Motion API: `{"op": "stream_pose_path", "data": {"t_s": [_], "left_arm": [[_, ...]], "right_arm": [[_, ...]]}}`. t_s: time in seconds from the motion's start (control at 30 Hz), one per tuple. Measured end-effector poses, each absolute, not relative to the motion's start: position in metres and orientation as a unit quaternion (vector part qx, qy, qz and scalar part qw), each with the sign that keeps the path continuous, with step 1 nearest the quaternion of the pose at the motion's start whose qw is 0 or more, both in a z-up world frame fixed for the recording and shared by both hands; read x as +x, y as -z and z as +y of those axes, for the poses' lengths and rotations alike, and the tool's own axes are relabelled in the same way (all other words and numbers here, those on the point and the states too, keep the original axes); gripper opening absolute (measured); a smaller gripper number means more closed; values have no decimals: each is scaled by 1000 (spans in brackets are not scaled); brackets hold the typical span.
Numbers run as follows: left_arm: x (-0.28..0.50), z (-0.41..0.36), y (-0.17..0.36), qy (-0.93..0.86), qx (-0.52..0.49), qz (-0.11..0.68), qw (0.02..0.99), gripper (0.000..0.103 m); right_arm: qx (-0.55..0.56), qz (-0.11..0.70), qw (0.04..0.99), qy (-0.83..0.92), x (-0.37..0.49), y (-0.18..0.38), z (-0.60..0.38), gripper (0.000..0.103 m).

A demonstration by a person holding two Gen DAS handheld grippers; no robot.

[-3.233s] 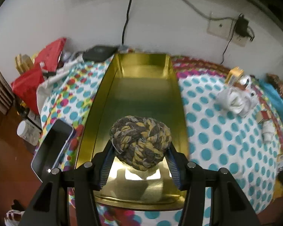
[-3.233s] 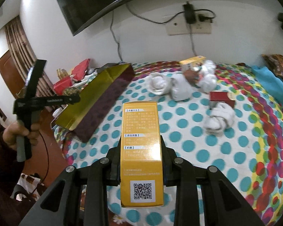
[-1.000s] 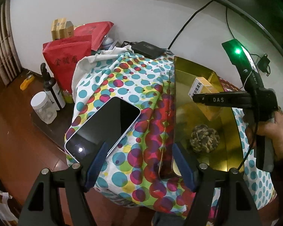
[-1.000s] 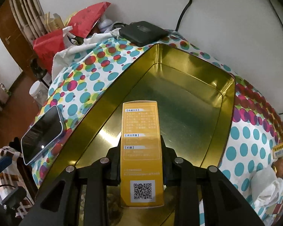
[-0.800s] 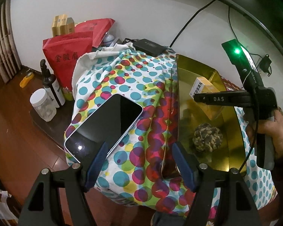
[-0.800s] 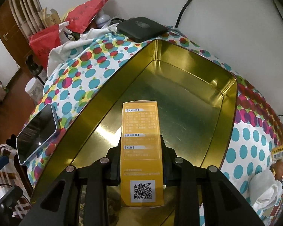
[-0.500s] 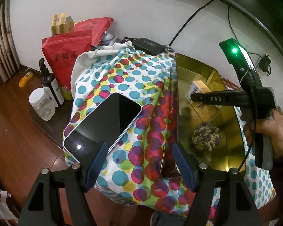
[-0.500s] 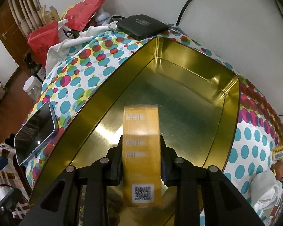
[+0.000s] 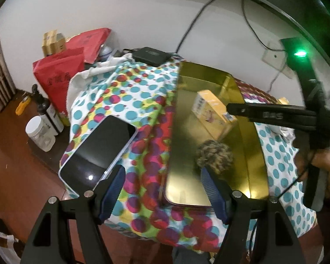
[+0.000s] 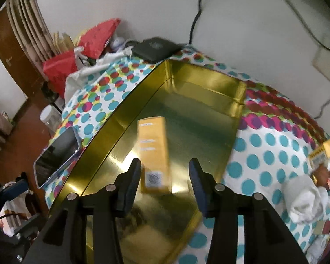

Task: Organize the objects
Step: 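Lower the yellow box into the gold tray and open the right gripper, then move the right gripper to a white rolled sock and grasp it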

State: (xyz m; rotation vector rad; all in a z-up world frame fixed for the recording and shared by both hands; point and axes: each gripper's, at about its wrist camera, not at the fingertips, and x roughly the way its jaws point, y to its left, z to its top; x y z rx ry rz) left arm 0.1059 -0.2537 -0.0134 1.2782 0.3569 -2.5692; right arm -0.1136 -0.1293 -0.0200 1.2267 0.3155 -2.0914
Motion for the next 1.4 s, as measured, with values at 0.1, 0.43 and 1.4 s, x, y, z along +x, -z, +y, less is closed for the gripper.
{"op": "stream_pose_path", "data": {"t_s": [0.1, 0.43, 1.4], "left_arm": [[100, -240, 13, 881, 444, 114, 115, 73], [79, -170, 12, 886, 454, 66, 61, 73], [27, -50, 36, 871, 490, -12, -6, 73]], "right_arm": [[454, 90, 348, 815, -106, 9, -95, 48], [447, 30, 252, 858, -94, 16, 48, 50], [424, 6, 80, 902, -103, 61, 210, 59]]}}
